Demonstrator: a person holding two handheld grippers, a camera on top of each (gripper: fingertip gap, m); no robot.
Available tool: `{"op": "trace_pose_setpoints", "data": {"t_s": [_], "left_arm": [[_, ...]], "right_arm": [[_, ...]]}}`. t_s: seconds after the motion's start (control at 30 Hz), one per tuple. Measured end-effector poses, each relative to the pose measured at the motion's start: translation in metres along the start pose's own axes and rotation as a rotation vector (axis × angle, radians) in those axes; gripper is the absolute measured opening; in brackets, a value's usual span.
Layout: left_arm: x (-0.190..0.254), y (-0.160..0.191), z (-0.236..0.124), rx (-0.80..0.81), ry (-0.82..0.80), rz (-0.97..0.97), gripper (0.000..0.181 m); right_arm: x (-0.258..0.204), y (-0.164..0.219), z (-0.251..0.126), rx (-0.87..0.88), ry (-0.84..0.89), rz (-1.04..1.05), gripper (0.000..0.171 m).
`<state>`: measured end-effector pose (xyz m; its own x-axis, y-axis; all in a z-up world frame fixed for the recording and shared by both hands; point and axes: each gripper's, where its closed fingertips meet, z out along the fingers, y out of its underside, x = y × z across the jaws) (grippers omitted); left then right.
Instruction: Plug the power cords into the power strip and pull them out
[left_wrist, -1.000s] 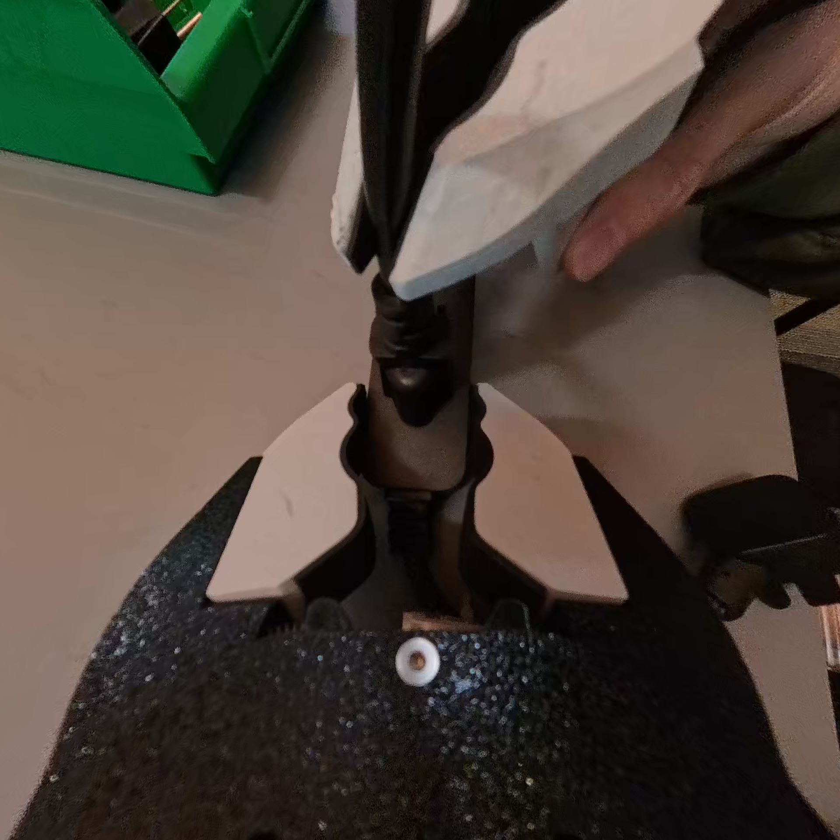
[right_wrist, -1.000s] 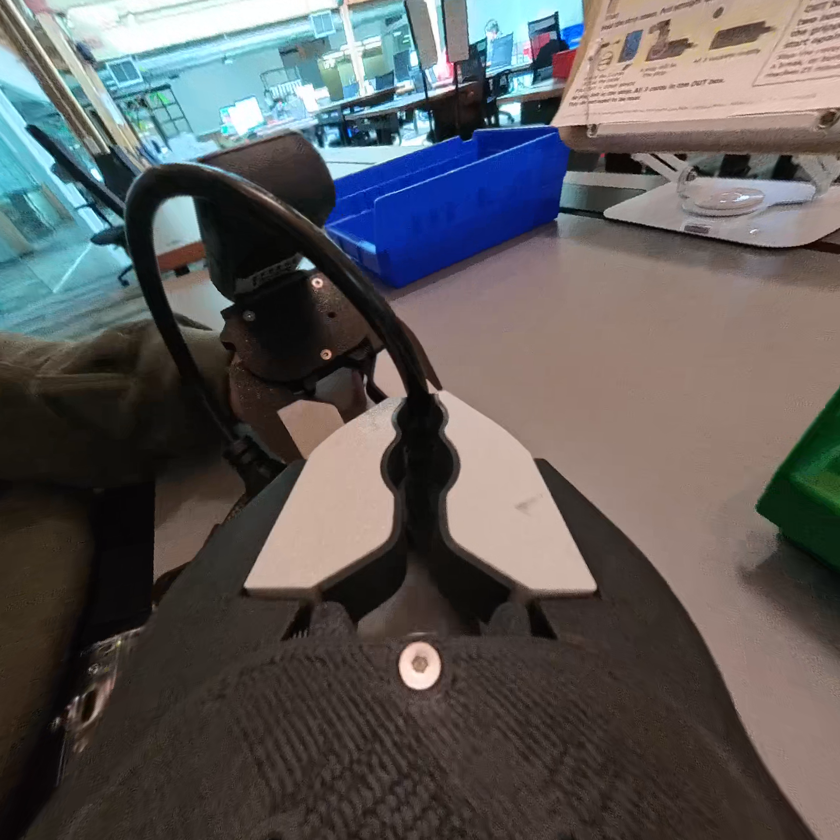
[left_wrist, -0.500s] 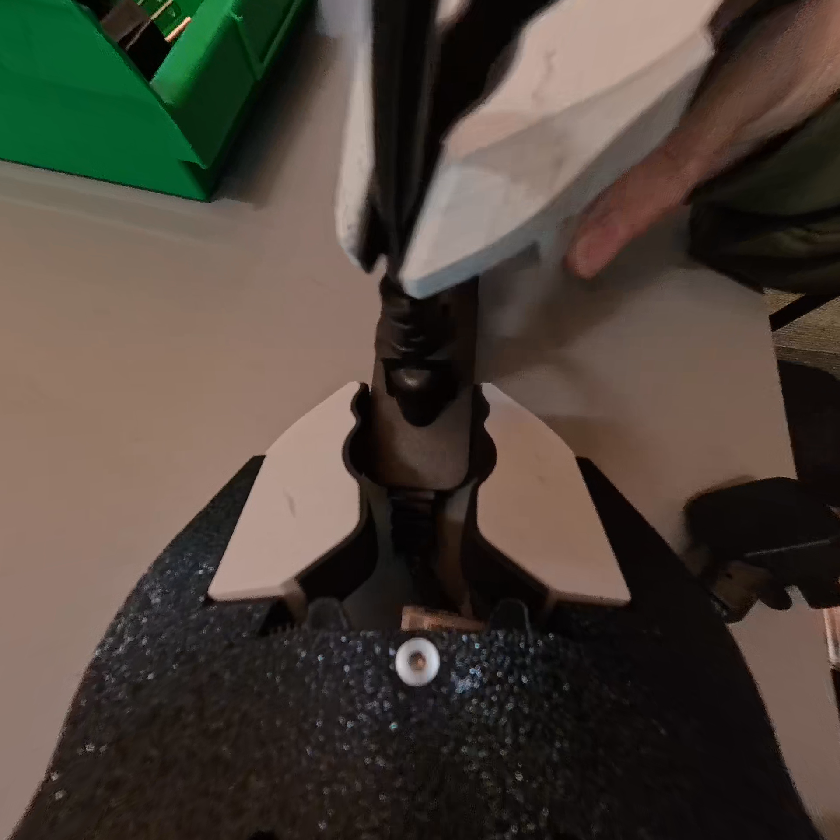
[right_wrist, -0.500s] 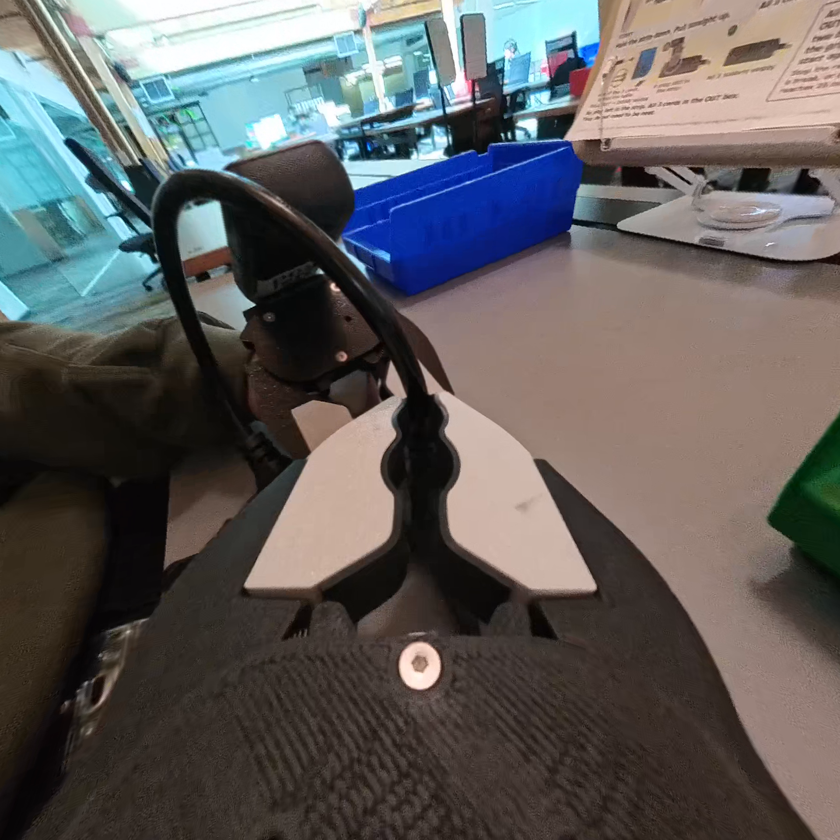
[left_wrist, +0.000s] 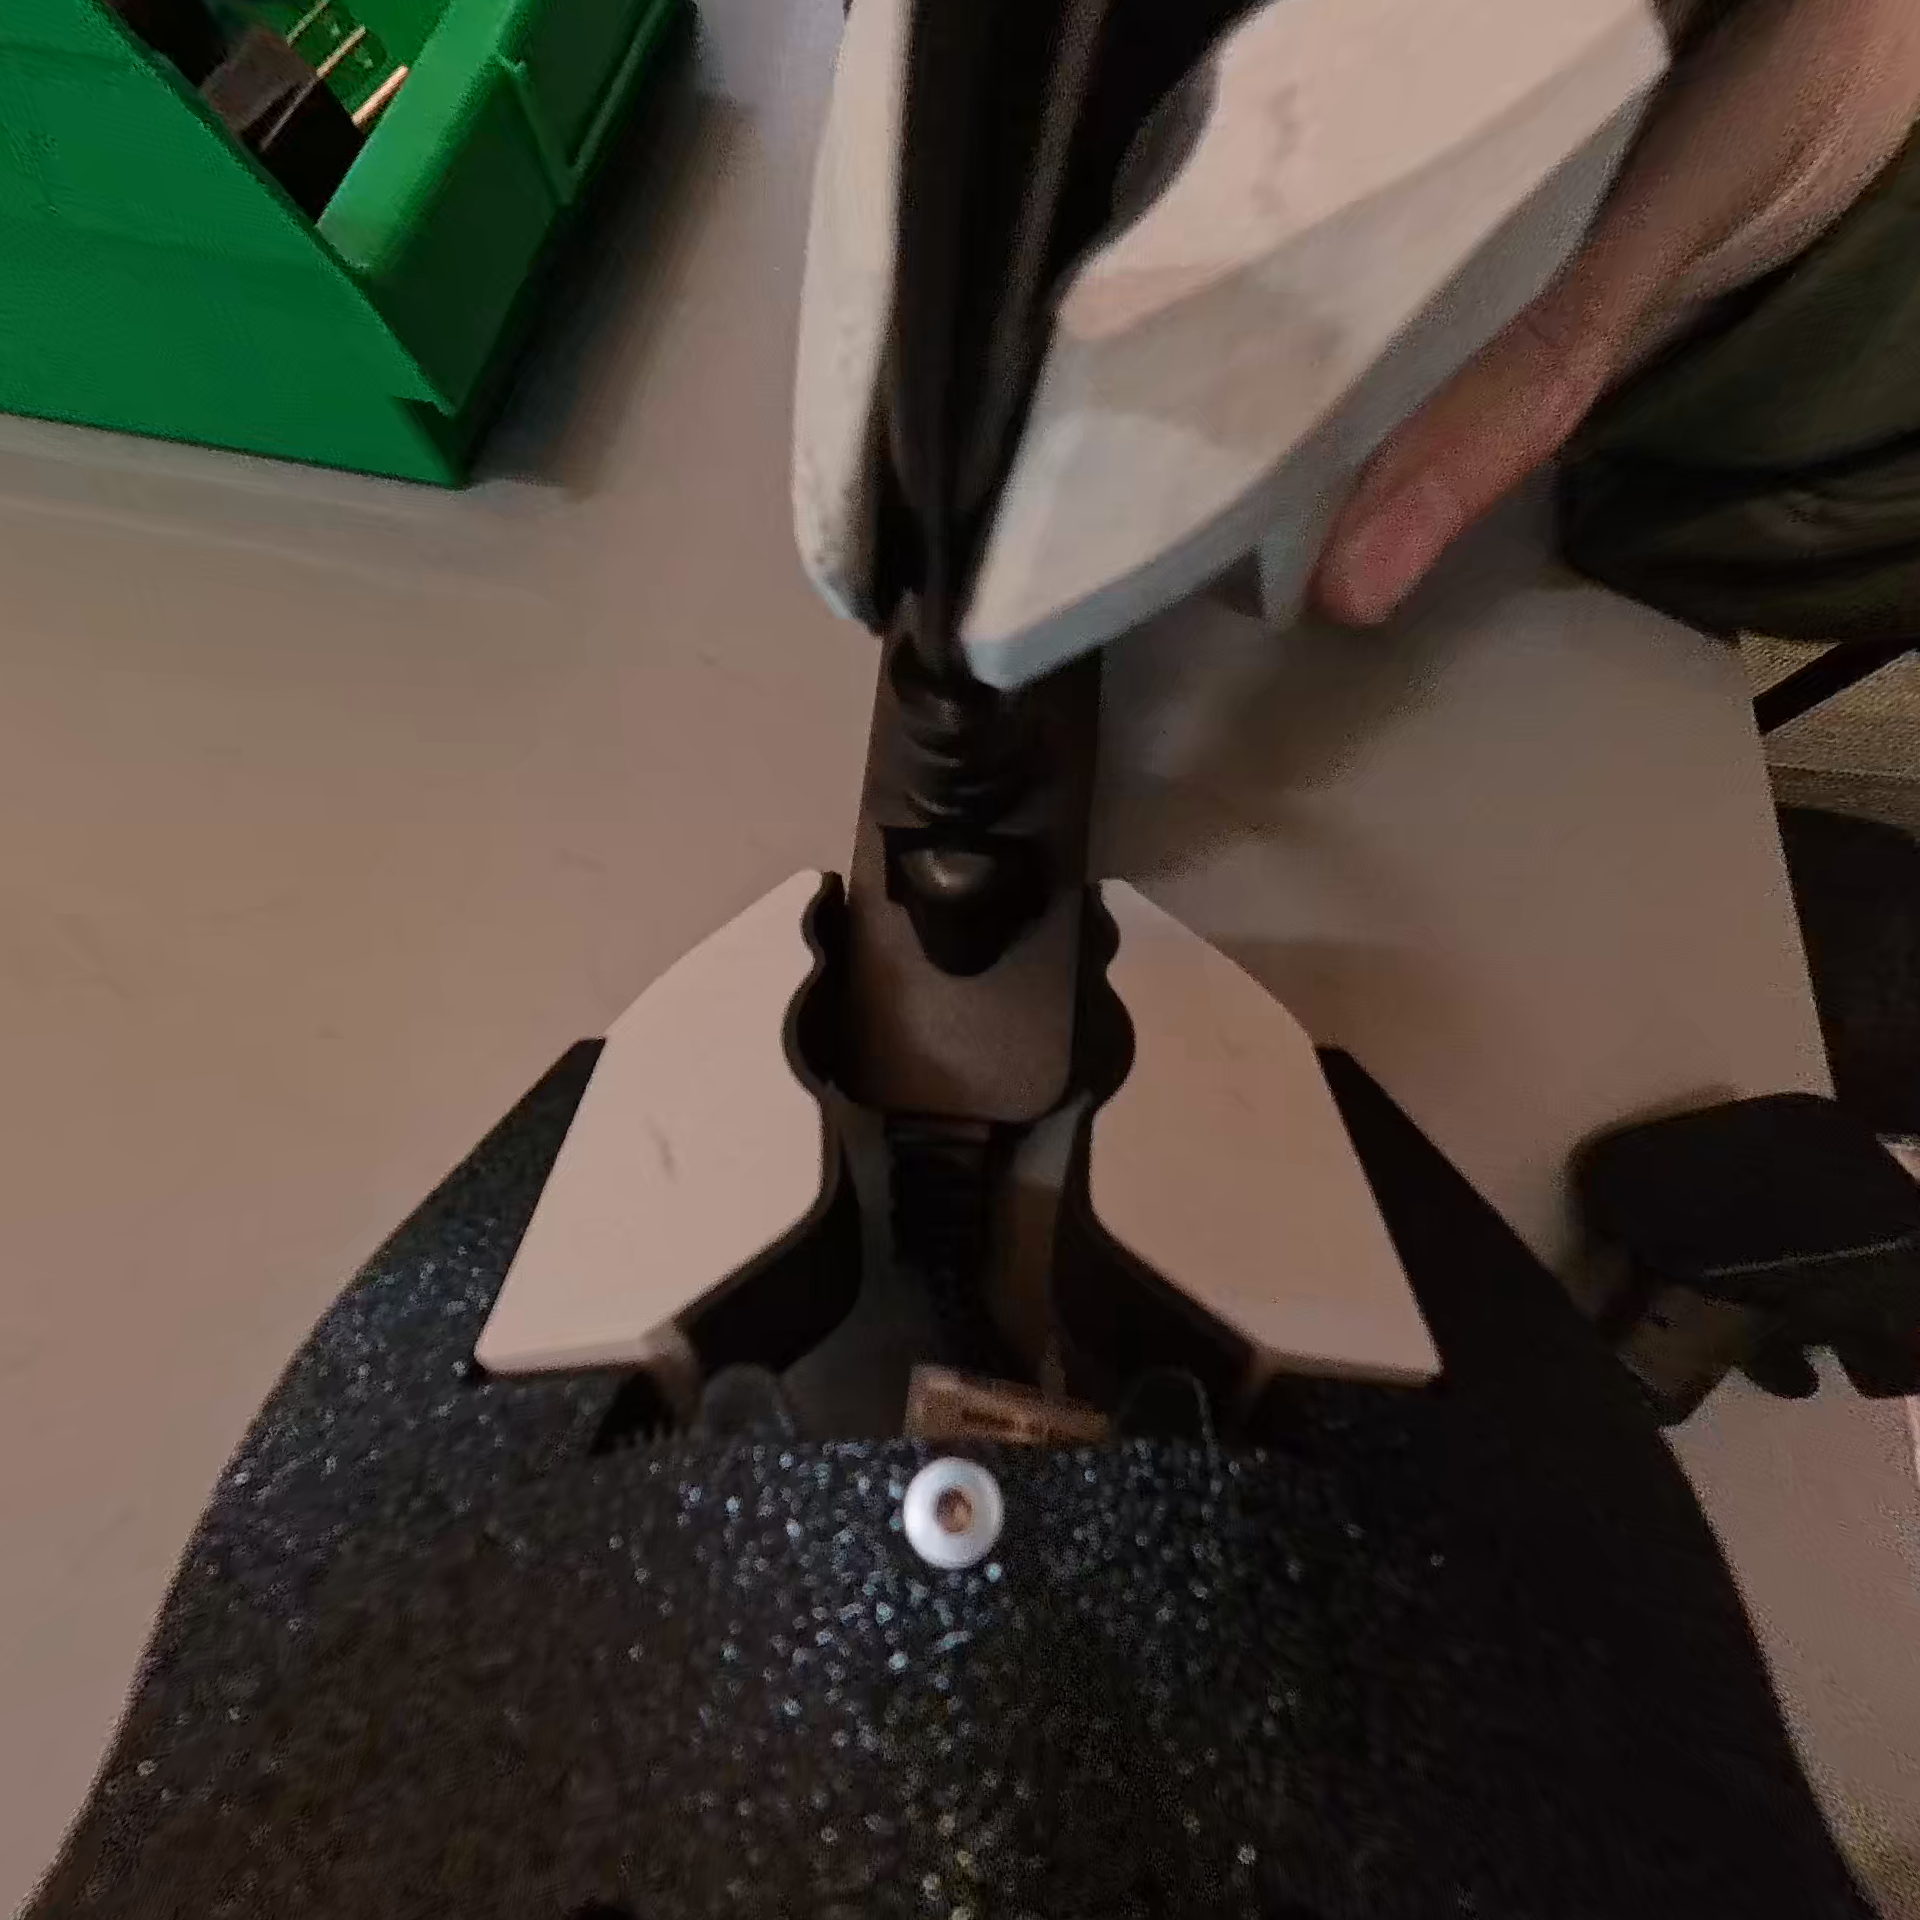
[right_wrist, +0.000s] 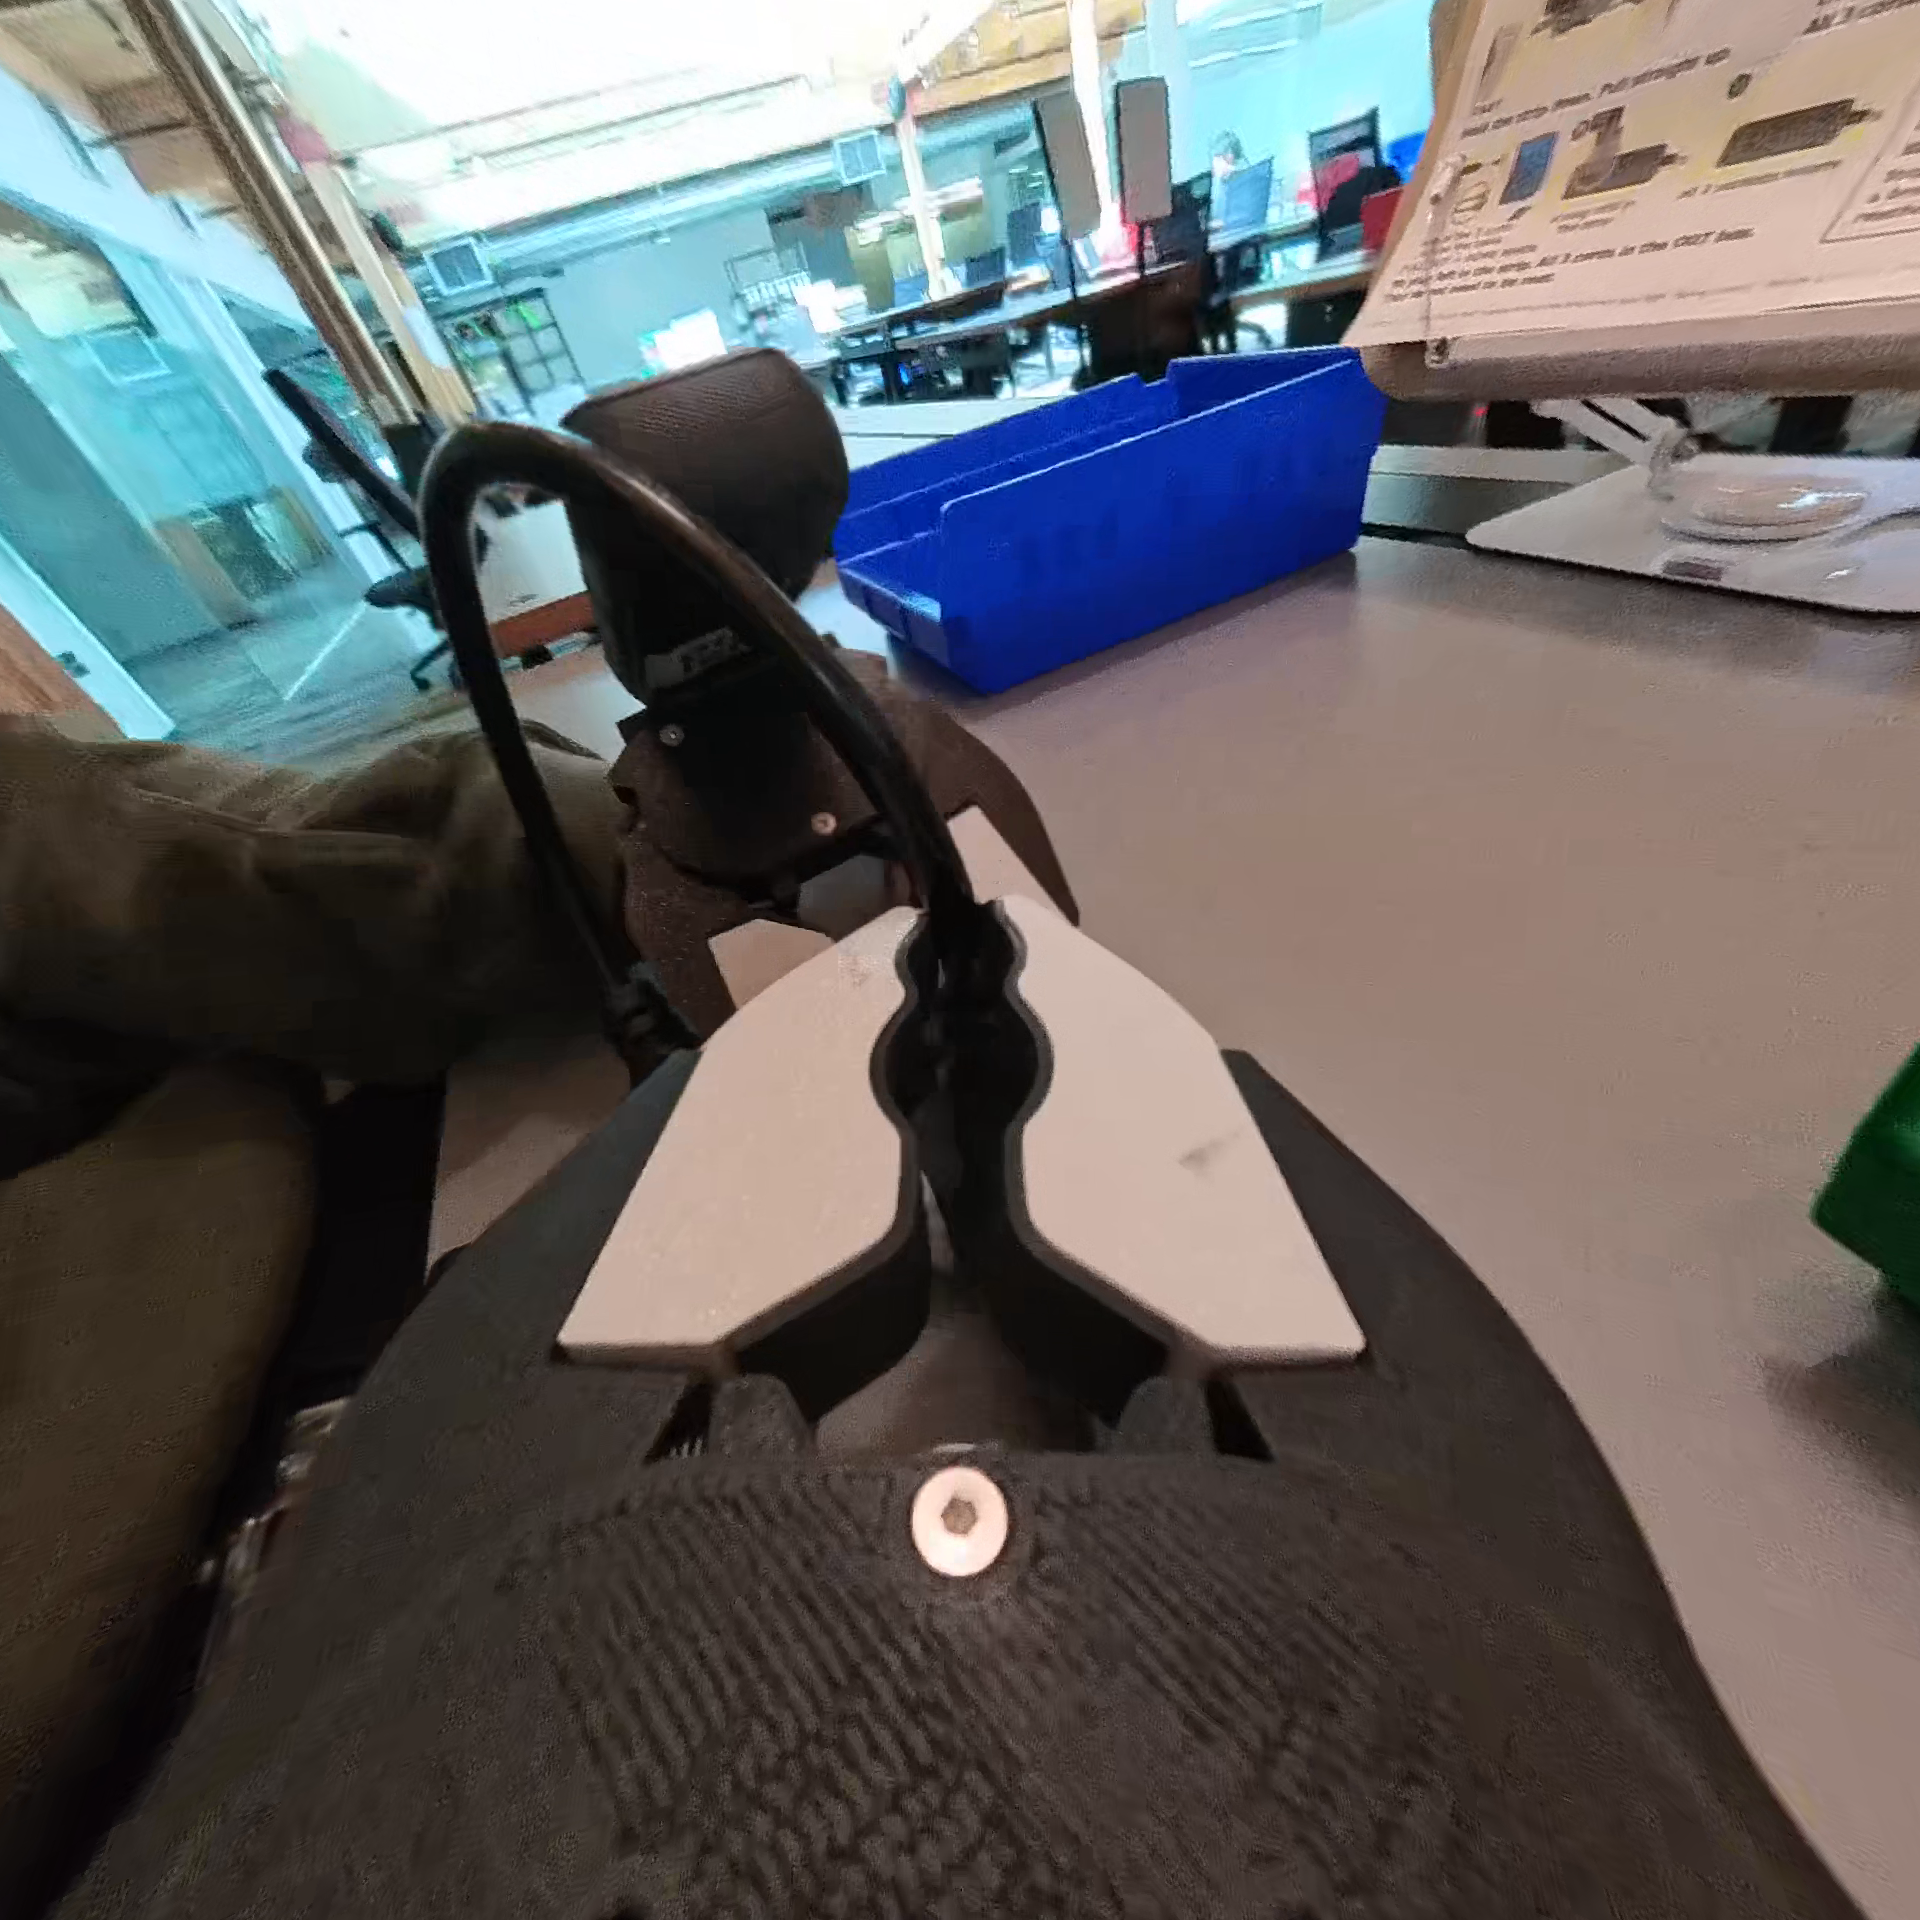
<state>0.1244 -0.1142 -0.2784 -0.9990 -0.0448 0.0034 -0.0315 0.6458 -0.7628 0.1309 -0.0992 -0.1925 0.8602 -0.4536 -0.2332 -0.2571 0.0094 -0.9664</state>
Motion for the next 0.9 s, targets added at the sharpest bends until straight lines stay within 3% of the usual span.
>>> {"op": "trace_pose_setpoints", "data": {"t_s": [0.33, 0.43, 0.6, 0.67, 0.9], "left_arm": [[0.002, 0.001, 0.001, -0.014, 0.003, 0.05, 0.043], [0.002, 0.001, 0.001, -0.014, 0.005, 0.043, 0.043], [0.002, 0.001, 0.001, -0.014, 0.013, 0.056, 0.042], [0.003, 0.001, 0.001, -0.013, 0.017, 0.054, 0.042], [0.005, 0.002, 0.001, -0.013, 0.044, 0.07, 0.042]], "right_arm": [[-0.003, 0.005, -0.008, -0.032, -0.064, -0.046, 0.01], [-0.008, 0.01, -0.01, -0.104, -0.063, -0.139, 0.023], [0.001, 0.018, -0.01, -0.191, 0.009, -0.229, 0.015], [-0.001, 0.026, -0.007, -0.229, -0.012, -0.252, 0.022], [-0.001, 0.027, -0.001, -0.241, -0.016, -0.281, 0.015]]}}
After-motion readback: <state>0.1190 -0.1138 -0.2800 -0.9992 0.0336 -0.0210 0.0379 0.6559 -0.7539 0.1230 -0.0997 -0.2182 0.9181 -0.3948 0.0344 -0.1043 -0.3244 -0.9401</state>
